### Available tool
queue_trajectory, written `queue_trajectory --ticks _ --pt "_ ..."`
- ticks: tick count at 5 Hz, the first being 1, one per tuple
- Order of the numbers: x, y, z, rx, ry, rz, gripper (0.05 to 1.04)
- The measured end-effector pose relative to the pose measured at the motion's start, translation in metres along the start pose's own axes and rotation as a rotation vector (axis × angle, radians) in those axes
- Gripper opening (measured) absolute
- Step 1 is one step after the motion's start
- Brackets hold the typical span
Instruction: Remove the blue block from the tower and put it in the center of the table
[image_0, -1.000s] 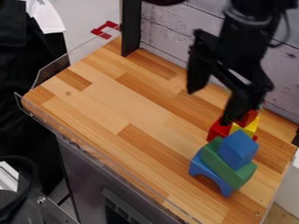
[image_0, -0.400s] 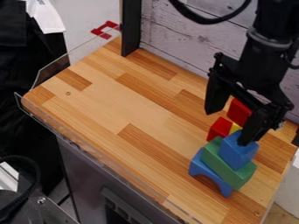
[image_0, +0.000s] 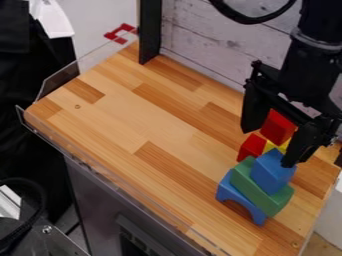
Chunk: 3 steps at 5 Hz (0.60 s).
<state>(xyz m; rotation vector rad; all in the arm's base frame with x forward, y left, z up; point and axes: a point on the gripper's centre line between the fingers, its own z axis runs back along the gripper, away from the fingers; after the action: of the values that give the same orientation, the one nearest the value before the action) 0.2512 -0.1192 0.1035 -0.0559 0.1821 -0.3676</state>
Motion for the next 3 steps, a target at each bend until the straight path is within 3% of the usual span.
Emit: queue_trajectory --ticks 3 --pt "0.003 -0.006 -0.012 -0.029 0.071 0.031 0.999"
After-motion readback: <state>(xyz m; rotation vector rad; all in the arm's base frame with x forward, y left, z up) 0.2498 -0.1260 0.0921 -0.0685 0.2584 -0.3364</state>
